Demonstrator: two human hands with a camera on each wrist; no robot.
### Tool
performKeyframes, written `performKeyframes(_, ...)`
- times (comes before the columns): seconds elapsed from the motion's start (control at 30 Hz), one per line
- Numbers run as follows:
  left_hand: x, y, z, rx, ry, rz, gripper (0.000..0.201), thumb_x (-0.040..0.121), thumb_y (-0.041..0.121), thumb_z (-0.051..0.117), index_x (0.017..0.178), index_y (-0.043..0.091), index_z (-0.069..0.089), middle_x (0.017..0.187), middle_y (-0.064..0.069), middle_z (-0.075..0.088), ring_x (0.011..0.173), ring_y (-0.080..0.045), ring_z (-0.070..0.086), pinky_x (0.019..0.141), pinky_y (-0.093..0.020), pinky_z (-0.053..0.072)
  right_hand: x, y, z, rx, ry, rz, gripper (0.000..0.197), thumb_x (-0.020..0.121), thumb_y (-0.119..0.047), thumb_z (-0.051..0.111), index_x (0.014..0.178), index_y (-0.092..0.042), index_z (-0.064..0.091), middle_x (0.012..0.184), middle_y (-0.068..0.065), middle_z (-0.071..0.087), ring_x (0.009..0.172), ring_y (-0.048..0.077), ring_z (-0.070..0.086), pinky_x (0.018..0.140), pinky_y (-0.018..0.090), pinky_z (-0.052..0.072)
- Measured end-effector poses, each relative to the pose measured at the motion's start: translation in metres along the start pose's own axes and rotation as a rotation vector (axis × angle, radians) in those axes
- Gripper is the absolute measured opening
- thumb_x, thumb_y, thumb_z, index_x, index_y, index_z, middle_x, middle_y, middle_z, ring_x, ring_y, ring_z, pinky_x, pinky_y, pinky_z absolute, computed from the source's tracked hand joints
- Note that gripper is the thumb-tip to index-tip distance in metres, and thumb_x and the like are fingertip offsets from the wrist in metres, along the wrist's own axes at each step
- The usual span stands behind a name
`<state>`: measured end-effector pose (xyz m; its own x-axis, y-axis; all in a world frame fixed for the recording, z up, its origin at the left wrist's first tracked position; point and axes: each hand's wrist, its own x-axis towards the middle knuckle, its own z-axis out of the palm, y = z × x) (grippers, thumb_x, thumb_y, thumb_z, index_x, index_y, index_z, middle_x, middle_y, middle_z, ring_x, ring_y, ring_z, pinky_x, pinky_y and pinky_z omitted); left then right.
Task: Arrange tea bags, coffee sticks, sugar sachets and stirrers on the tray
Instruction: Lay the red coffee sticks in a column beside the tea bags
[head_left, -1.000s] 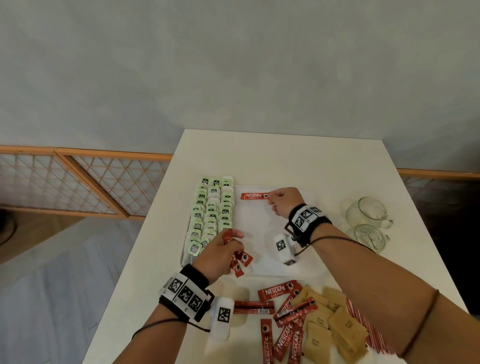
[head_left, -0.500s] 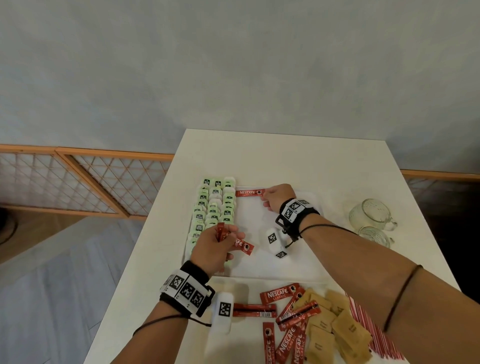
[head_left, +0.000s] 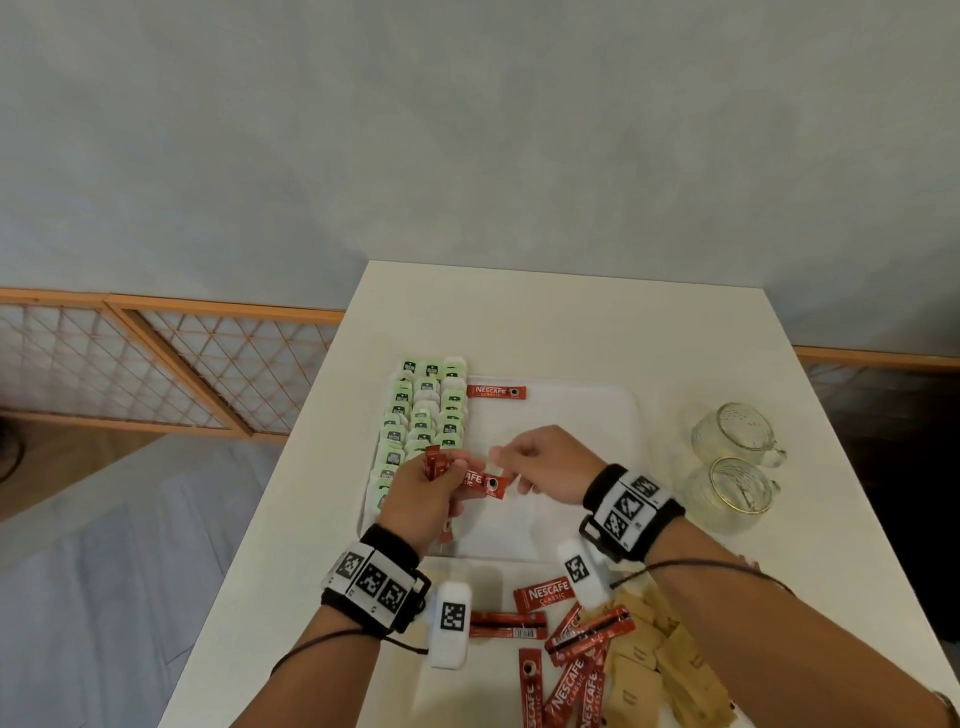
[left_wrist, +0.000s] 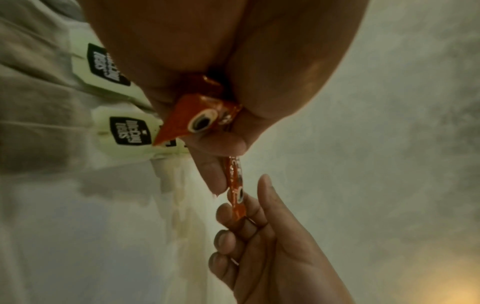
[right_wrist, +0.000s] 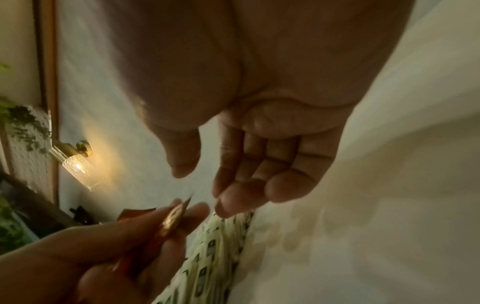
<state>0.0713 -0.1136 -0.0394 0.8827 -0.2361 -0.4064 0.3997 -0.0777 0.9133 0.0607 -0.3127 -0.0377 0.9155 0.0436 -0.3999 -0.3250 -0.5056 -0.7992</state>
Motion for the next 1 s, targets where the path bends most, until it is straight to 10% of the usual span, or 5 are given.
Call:
performKeyframes(0.23,-0.002,-0.006,0.003,-0.059,-0.021,-0.004,0.016,0.1,0.012,0.059,0.105,-0.001,0.065,0.094,-0.013,0.078,0.087,-0.029,0.076,0.046,-0.02,0.042,-0.026,0.014,0.024,0.204,0.022,-0.051,0.01,0.096,-0.023,0.068,0.095,-0.014,0.073,0.076,-0.003,0.07,0.065,0.008,0.064,0.065,0.026,0.053)
performKeyframes(0.43,-0.005,-0.002,0.0,-0.046,0.013,-0.046,0.022,0.1,0.018,0.06,0.101,-0.003,0.066,0.084,-0.012,0.072,0.055,-0.007,0.067,0.039,-0.015,0.035,-0.031,0.02,0.015,0.32,0.094,-0.05,0.01,0.099,-0.016,0.064,0.097,-0.02,0.073,0.081,-0.002,0.07,0.064,0.004,0.063,0.063,0.021,0.052)
performKeyframes(1.0,0.002,-0.002,-0.006,-0.061,-0.052,-0.117,0.011,0.097,0.017,0.061,0.097,0.007,0.066,0.072,-0.005,0.06,0.057,-0.016,0.053,0.048,-0.025,0.036,0.04,0.014,-0.039,0.31,0.37,0.116,0.019,0.099,-0.015,0.062,0.083,-0.013,0.073,0.079,0.004,0.071,0.06,0.014,0.057,0.059,0.027,0.051)
